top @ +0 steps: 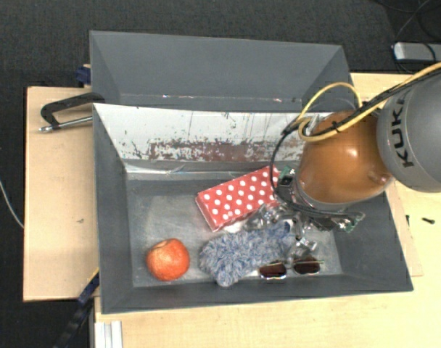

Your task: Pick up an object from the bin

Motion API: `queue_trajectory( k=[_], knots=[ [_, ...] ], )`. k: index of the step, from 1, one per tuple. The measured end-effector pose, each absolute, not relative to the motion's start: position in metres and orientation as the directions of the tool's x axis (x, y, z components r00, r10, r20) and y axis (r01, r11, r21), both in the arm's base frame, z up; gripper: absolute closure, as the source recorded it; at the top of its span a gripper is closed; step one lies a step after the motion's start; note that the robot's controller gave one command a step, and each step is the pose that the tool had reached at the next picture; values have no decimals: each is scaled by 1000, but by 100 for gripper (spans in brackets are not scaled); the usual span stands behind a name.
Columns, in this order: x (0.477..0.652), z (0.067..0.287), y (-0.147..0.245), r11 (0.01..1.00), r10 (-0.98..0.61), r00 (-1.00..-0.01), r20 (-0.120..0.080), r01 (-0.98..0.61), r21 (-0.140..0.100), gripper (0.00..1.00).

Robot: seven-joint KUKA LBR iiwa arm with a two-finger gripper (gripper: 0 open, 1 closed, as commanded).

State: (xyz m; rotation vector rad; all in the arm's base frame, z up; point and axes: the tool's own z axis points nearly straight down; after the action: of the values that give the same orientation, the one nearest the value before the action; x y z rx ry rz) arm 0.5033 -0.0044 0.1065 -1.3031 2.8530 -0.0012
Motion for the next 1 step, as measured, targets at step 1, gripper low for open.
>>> queue_trajectory(
  k=[1],
  knots=[
    [494, 91, -3, 641, -767, -641, -4, -767, -2, 100]
  ],
)
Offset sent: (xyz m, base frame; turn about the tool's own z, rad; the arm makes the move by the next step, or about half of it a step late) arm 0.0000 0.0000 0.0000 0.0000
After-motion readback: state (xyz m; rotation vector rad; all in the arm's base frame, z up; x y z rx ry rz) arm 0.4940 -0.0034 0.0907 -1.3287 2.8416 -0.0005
